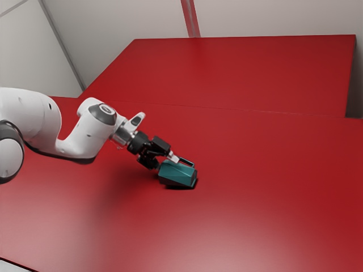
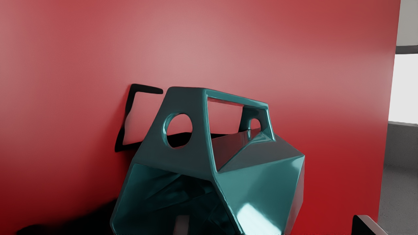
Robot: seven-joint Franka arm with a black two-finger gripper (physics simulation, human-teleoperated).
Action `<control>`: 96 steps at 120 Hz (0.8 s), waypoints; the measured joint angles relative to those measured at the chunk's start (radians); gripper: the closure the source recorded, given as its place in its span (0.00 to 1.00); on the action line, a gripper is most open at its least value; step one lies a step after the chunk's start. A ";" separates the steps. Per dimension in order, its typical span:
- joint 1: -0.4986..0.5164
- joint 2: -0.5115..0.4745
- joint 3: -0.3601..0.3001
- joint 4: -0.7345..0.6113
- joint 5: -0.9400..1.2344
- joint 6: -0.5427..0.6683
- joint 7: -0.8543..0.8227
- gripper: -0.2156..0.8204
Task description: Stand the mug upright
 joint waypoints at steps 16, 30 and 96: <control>0.007 -0.003 0.000 0.004 -0.002 -0.012 0.025 0.68; 0.008 -0.010 0.000 0.008 -0.004 -0.025 0.043 0.82; 0.005 -0.114 0.014 0.003 0.013 -0.137 0.084 0.95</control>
